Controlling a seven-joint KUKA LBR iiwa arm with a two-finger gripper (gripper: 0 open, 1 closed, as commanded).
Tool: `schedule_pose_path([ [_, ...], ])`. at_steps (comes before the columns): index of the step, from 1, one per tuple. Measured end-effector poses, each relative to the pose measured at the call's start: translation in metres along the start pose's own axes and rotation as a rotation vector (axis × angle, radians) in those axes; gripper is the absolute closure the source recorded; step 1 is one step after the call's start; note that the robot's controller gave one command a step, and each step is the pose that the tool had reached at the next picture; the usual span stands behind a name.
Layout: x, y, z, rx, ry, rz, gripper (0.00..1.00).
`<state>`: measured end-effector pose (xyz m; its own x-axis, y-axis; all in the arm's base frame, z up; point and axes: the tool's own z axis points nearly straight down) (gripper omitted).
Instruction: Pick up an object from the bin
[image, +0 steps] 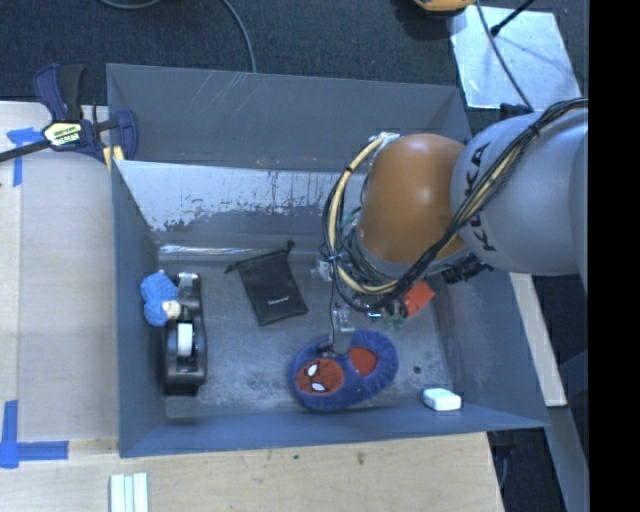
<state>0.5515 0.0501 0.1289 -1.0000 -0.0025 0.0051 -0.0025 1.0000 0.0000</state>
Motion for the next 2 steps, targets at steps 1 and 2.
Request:
schedule_pose_path([
  [1, -0.041, 0.073, 0.062, -0.003, -0.010, 0.045, 0.00],
  [2, -0.060, 0.019, 0.027, 0.002, -0.013, -0.113, 0.00],
])
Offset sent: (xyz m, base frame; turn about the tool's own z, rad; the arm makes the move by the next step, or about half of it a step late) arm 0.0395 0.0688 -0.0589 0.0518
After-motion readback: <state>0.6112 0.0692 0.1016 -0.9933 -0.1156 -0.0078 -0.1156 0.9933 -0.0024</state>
